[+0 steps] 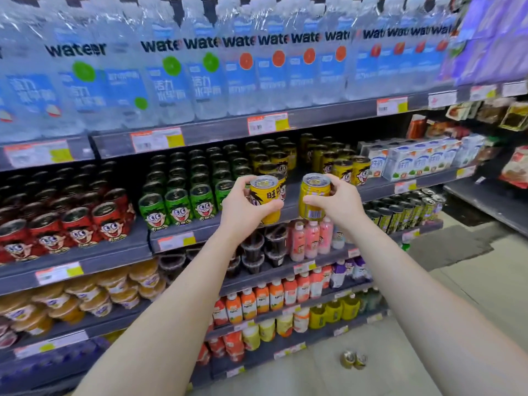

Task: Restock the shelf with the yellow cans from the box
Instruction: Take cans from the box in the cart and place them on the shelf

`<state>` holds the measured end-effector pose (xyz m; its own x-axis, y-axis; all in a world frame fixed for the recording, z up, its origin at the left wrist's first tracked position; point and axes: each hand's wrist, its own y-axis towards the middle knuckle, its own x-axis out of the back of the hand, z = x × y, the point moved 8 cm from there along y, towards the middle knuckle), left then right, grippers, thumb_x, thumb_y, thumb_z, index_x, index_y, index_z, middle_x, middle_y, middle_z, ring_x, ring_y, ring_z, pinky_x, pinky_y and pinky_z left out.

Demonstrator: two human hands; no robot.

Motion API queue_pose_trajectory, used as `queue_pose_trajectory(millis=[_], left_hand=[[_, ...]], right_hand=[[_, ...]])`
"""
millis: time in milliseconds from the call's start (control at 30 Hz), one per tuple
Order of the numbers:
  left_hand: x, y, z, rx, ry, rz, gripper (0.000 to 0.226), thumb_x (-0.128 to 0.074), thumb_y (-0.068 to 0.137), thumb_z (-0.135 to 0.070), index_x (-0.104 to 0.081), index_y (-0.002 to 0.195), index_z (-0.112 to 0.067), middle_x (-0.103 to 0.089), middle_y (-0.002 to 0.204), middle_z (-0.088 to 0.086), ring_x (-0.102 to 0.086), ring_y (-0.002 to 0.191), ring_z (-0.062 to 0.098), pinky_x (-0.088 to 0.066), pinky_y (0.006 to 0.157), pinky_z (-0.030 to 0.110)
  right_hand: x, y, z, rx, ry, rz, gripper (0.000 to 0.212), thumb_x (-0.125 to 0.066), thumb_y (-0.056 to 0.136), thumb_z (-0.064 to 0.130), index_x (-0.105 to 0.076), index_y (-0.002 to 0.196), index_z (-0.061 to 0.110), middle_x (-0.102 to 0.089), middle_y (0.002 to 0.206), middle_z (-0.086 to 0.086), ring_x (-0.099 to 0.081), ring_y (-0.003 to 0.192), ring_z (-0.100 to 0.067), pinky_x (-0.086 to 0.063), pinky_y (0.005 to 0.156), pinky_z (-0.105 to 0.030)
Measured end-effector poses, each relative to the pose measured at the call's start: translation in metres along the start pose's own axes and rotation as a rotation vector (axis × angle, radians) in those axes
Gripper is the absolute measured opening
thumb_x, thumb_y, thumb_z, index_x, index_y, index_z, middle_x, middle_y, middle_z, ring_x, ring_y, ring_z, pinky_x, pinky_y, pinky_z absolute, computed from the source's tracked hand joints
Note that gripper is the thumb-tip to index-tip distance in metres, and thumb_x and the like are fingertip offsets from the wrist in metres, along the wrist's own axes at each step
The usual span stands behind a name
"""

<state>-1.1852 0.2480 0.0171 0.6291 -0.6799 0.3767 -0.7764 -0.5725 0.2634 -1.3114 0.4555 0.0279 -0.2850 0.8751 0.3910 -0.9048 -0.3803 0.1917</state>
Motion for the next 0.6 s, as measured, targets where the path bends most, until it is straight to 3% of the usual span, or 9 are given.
queue_pose_trajectory(millis=[133, 200, 300, 433, 600], left_hand=[[-0.019, 0.027, 0.006, 0.014, 0.035, -0.031, 0.081, -0.097, 0.061, -0.047, -0.056, 0.13, -0.035, -0.07, 0.113, -0.015, -0.068, 0.103, 0.002, -0.059, 0.089, 0.029], [-0.028, 0.035, 0.005, 0.013, 0.049, -0.061, 0.081, -0.097, 0.062, -0.044, -0.056, 0.131, -0.032, -0.069, 0.114, -0.015, -0.067, 0.103, 0.001, -0.058, 0.089, 0.025], [-0.042, 0.042, 0.003, 0.037, 0.07, -0.118, 0.08, -0.096, 0.064, -0.043, -0.055, 0.132, -0.031, -0.067, 0.114, -0.016, -0.065, 0.103, -0.002, -0.052, 0.082, 0.014], [-0.063, 0.05, 0.001, 0.075, 0.091, -0.211, 0.076, -0.095, 0.062, -0.047, -0.055, 0.126, -0.036, -0.068, 0.111, -0.018, -0.066, 0.101, -0.001, -0.055, 0.085, 0.022], [-0.09, 0.052, -0.007, 0.113, 0.103, -0.273, 0.07, -0.095, 0.067, -0.04, -0.054, 0.123, -0.037, -0.067, 0.11, -0.019, -0.064, 0.098, -0.005, -0.047, 0.072, 0.008]], right_hand=[[0.007, 0.04, -0.012, 0.035, -0.013, 0.024, 0.039, -0.085, 0.077, 0.022, -0.06, 0.104, 0.034, -0.067, 0.093, 0.016, -0.065, 0.091, -0.011, -0.053, 0.078, -0.029], [0.01, 0.061, -0.02, 0.055, -0.034, 0.049, 0.038, -0.086, 0.076, 0.024, -0.063, 0.106, 0.03, -0.067, 0.093, 0.013, -0.064, 0.09, -0.012, -0.052, 0.076, -0.027], [0.013, 0.091, -0.035, 0.058, -0.031, 0.069, 0.038, -0.087, 0.073, 0.028, -0.066, 0.104, 0.028, -0.071, 0.097, 0.007, -0.067, 0.092, -0.015, -0.056, 0.084, -0.037], [0.015, 0.123, -0.047, 0.099, -0.042, 0.123, 0.046, -0.087, 0.071, 0.029, -0.068, 0.112, 0.023, -0.07, 0.098, 0.006, -0.066, 0.093, -0.016, -0.052, 0.08, -0.032], [0.012, 0.156, -0.07, 0.115, -0.059, 0.196, 0.052, -0.086, 0.065, 0.037, -0.067, 0.112, 0.027, -0.071, 0.101, 0.005, -0.066, 0.096, -0.019, -0.055, 0.088, -0.041]])
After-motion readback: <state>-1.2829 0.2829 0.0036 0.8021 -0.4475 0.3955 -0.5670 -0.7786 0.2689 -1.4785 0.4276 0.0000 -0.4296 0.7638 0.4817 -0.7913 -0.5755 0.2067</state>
